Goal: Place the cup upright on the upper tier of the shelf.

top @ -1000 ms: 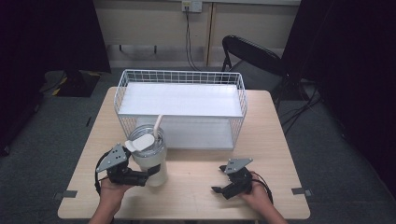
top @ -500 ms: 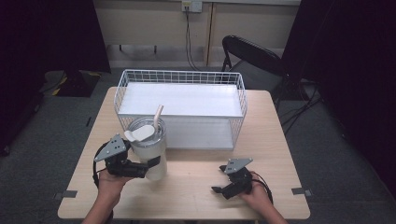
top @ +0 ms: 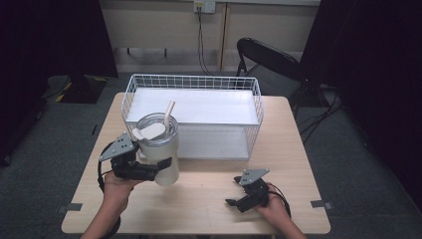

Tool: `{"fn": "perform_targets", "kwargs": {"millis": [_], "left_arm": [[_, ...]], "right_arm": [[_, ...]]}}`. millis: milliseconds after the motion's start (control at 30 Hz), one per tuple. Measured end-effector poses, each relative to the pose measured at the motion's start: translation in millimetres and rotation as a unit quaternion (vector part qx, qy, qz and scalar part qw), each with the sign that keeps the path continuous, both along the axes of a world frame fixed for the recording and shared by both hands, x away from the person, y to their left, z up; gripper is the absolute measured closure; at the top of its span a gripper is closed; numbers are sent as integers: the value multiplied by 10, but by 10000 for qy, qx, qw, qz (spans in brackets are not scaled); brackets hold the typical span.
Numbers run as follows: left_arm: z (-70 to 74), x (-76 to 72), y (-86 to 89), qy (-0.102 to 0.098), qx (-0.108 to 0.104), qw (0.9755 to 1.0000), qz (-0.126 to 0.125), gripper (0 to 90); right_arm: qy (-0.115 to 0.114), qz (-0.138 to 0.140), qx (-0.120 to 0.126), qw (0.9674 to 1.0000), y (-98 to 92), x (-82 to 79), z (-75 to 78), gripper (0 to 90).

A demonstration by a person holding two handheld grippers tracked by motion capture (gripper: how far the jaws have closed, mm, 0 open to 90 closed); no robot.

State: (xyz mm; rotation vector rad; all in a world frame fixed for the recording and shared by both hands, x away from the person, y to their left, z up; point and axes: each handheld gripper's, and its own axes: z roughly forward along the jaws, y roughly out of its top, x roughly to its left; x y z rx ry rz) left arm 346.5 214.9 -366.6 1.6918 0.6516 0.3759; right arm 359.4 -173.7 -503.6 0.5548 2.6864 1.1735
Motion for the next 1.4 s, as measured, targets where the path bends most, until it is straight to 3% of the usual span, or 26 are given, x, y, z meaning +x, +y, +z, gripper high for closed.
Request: {"fn": "perform_targets", "kwargs": {"millis": [667, 1067, 1400], "left_arm": [[327, 128, -114, 140, 15, 9998, -115, 85], [533, 189, -163, 101, 27, 9999, -113, 85], [784, 224, -170, 60, 39, 9999, -91, 85]], "right_arm": [[-1, 0, 1, 10000, 0, 0, 0, 136], [-2, 1, 1, 10000, 0, 0, 0, 136], [-4, 0, 7, 10000, 0, 1, 0, 136]]}}
